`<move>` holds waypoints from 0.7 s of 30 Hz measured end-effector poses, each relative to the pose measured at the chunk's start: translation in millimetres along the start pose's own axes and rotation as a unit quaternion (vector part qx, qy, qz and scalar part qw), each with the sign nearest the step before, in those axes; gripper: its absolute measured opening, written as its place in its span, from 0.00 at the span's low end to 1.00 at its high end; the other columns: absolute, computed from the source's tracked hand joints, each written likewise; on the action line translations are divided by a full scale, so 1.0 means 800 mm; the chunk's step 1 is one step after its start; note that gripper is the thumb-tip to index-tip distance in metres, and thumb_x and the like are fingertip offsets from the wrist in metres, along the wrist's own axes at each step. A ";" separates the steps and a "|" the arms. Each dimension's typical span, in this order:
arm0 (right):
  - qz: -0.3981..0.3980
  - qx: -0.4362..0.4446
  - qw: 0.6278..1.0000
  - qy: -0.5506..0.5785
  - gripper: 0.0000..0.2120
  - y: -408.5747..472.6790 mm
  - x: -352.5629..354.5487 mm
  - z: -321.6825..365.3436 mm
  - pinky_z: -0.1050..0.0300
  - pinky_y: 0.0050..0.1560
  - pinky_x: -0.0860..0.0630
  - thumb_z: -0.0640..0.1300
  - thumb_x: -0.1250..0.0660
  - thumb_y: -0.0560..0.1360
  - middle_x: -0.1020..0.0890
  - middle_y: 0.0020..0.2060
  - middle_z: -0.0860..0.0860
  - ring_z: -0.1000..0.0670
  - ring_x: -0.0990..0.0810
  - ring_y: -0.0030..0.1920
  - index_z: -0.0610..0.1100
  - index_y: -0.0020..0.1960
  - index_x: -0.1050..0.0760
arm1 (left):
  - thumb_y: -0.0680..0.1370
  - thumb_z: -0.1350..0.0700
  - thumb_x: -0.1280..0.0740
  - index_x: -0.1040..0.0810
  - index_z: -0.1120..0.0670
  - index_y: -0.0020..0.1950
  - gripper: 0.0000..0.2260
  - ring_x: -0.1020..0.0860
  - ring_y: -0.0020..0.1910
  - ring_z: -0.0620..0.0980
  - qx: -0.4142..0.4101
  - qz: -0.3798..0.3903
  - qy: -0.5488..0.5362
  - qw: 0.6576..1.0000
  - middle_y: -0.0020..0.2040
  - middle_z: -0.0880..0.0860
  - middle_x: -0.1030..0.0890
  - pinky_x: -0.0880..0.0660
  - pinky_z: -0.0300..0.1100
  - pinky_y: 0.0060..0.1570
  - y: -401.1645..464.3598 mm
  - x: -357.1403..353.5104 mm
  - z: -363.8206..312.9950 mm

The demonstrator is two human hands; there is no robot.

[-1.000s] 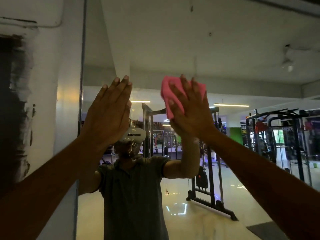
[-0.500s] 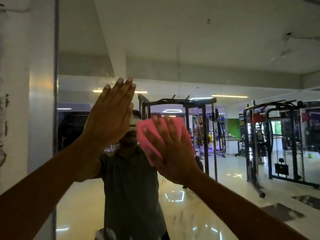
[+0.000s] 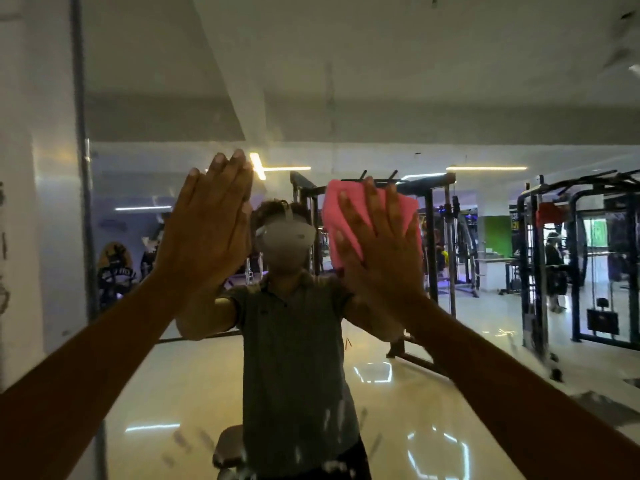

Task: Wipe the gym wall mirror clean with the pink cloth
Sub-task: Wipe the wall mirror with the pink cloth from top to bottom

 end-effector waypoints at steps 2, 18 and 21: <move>-0.005 0.002 1.000 0.023 0.34 0.003 -0.006 0.043 0.24 0.84 0.57 0.65 0.51 0.89 0.54 0.89 0.42 0.35 0.59 0.88 0.51 0.90 0.49 | 0.91 0.49 0.52 0.48 0.61 0.87 0.27 0.45 0.87 0.64 -0.006 0.001 0.011 1.000 0.87 0.63 0.44 0.42 0.70 0.82 0.000 -0.004 -0.013; 0.021 0.160 0.987 0.028 0.34 -0.020 -0.004 0.026 0.24 0.84 0.58 0.67 0.48 0.87 0.53 0.90 0.46 0.38 0.58 0.89 0.55 0.89 0.46 | 0.89 0.50 0.50 0.50 0.59 0.87 0.28 0.45 0.87 0.63 0.032 0.013 -0.025 0.999 0.87 0.62 0.44 0.43 0.69 0.83 0.005 0.007 -0.023; 0.016 0.060 0.998 -0.025 0.40 0.029 0.000 -0.020 0.19 0.81 0.49 0.71 0.48 0.86 0.57 0.89 0.42 0.33 0.59 0.88 0.53 0.90 0.55 | 0.89 0.51 0.48 0.46 0.57 0.88 0.27 0.46 0.88 0.58 0.041 0.024 -0.013 0.999 0.88 0.58 0.44 0.45 0.64 0.85 0.008 0.011 -0.016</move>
Point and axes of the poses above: each hand's wrist, its own y-axis towards the middle knuckle, its own x-axis out of the back of the hand, z = x × y, the point moved 3 cm from there along y, towards the middle knuckle
